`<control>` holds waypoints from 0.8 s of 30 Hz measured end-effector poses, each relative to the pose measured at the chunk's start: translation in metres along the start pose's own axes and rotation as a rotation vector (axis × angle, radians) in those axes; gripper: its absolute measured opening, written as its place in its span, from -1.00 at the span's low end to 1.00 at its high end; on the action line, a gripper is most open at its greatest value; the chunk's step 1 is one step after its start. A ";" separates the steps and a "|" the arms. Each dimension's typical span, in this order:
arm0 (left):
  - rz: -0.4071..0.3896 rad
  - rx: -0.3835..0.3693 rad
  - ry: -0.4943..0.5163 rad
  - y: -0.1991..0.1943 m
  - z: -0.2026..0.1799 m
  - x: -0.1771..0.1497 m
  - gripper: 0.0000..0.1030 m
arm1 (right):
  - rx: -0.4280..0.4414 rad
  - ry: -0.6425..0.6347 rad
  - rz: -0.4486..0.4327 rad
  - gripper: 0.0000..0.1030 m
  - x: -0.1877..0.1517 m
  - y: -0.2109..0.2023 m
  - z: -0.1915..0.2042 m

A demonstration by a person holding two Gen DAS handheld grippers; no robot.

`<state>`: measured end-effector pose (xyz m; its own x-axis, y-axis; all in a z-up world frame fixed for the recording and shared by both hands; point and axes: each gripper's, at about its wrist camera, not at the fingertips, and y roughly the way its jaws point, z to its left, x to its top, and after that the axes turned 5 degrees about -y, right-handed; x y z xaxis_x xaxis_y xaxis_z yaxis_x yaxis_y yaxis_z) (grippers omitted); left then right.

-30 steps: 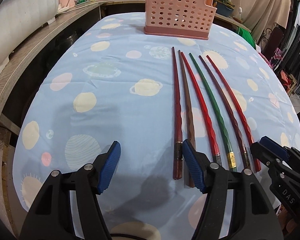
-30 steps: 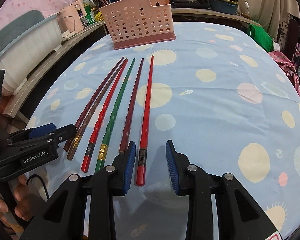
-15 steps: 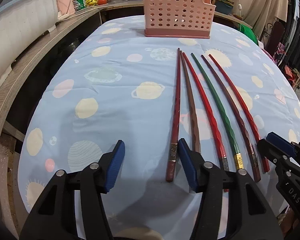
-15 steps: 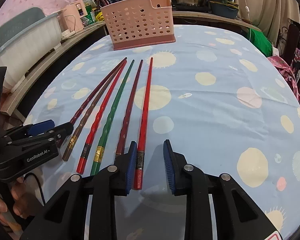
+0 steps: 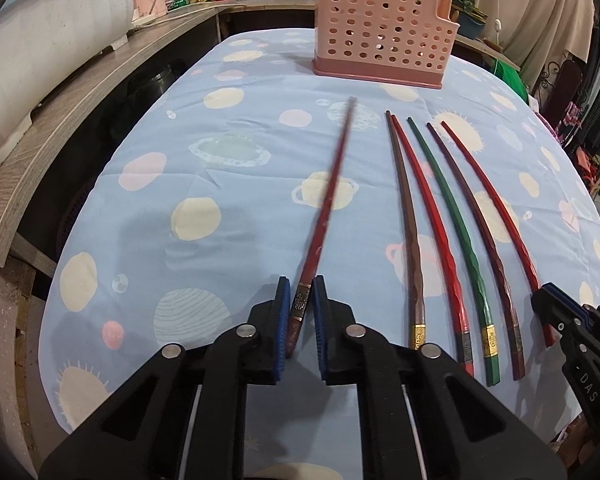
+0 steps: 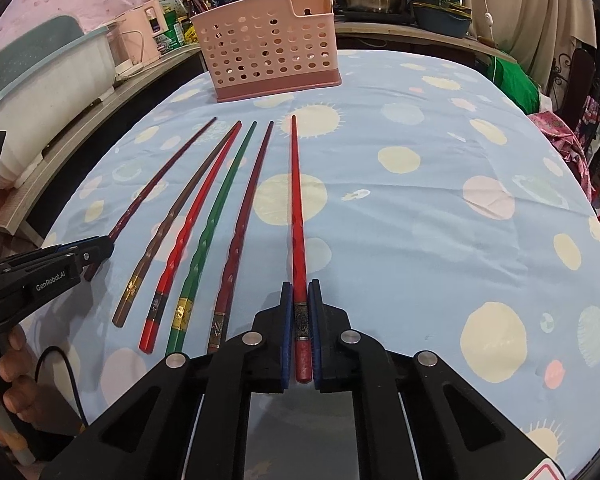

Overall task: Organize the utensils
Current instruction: 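Grasp a dark-red chopstick with the left tool while the right tool grasps a red chopstick, then lift both held chopsticks and lower them into the pink holder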

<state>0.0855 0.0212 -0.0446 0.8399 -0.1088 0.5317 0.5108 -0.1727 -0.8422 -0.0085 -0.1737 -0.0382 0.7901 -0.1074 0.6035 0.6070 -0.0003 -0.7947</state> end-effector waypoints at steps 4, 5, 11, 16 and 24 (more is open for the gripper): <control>0.019 -0.014 -0.028 0.000 0.005 0.003 -0.86 | 0.014 0.026 0.002 -0.86 0.004 -0.002 -0.004; 0.022 -0.018 -0.033 -0.001 0.006 0.004 -0.86 | 0.013 0.028 -0.001 -0.86 0.006 -0.003 -0.005; 0.015 -0.030 -0.045 -0.007 0.008 0.011 -0.87 | 0.016 0.042 -0.044 -0.86 0.020 -0.017 -0.011; 0.009 -0.059 -0.066 -0.019 0.010 0.024 -0.87 | 0.036 0.066 -0.075 -0.86 0.033 -0.029 -0.014; -0.061 -0.098 -0.097 -0.053 0.011 0.056 -0.87 | 0.061 0.102 -0.154 -0.86 0.065 -0.054 -0.024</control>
<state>0.1071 0.0350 0.0287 0.8243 -0.0011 0.5662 0.5447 -0.2709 -0.7936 0.0078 -0.2049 0.0427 0.6766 -0.2105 0.7056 0.7266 0.0357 -0.6861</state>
